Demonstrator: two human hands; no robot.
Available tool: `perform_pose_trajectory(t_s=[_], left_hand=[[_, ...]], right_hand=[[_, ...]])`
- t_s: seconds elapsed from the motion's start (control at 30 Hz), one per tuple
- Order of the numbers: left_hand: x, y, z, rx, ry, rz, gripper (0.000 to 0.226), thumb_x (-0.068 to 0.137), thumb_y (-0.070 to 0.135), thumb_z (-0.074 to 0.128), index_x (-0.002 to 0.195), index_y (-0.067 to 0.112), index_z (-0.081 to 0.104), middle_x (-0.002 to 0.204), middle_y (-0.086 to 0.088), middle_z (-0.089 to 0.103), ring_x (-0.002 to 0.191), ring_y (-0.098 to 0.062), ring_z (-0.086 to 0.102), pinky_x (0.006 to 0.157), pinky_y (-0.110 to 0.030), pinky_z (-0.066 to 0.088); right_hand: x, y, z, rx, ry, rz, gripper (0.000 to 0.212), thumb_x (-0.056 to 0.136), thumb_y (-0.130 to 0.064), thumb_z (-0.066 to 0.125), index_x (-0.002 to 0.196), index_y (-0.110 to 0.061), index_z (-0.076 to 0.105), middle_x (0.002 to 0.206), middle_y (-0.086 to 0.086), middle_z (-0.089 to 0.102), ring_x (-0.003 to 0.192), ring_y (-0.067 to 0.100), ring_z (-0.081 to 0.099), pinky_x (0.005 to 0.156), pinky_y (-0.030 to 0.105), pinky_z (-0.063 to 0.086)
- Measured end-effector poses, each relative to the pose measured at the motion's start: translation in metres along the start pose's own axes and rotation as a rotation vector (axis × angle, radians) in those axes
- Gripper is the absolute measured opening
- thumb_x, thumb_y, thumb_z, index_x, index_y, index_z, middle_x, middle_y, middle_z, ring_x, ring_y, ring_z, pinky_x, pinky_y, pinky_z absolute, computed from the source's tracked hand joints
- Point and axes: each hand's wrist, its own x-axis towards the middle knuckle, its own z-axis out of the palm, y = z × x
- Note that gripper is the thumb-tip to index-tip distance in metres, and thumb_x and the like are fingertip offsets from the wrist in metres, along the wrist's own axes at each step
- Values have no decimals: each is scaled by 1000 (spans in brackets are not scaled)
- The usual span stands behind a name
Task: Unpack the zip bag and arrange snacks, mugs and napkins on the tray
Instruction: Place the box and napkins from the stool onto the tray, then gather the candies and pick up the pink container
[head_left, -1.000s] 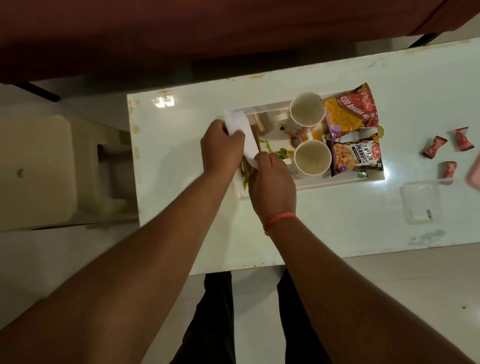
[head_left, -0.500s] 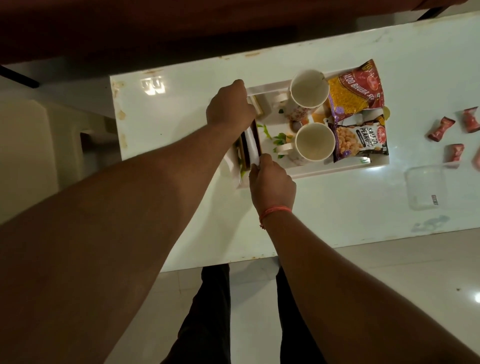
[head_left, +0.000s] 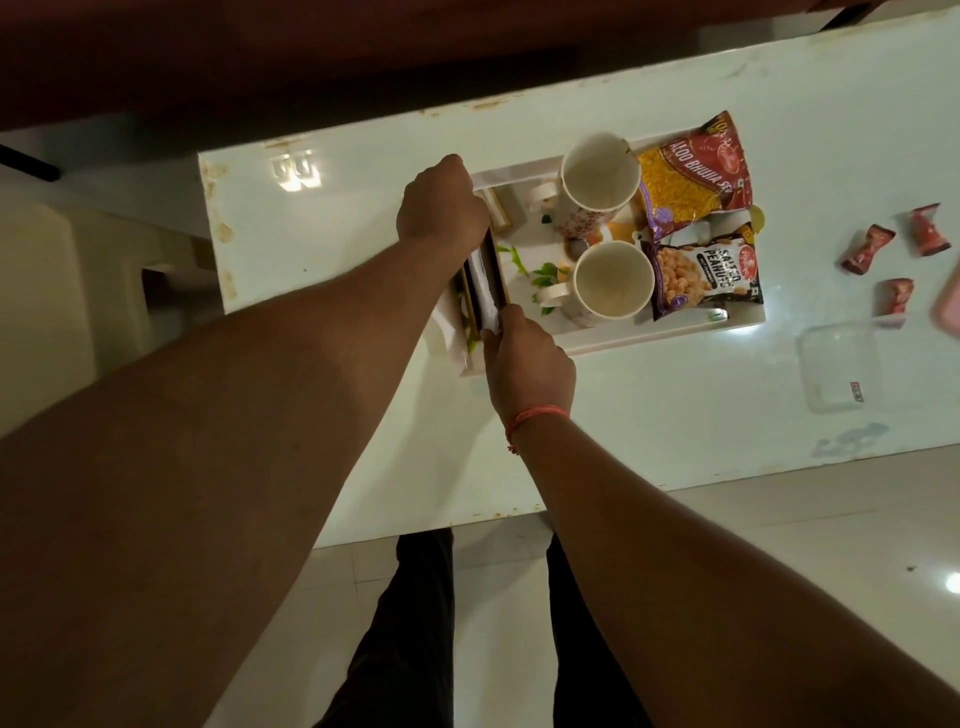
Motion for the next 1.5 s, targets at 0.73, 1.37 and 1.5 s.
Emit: perform_pose_trajectory(t_s=[0.73,1.37,1.5], left_hand=[[-130,-21,-13,337,145,247,70,99,60,21,151,15,30,159,-12,32,146,-30,30,119,-51,26],[-141,120,63,462,20,766,77,96,65,25,157,19,14,165,-14,9,153,-30,3,122,-54,10],[-139,165,103,473,-10,810,75,97,62,27,157,20,10,166,-13,3,154,-29,-1,122,-52,10]], right_hand=[[-11,28,-88,-154,62,-385,35,95,-35,55,122,-12,55,112,11,62,98,30,59,84,41,53],[36,182,-159,-305,94,-210,69,94,-53,37,154,-19,27,159,10,32,144,35,33,114,55,31],[46,242,-176,-277,43,-145,73,97,-59,31,158,-27,7,168,4,6,154,31,9,121,56,15]])
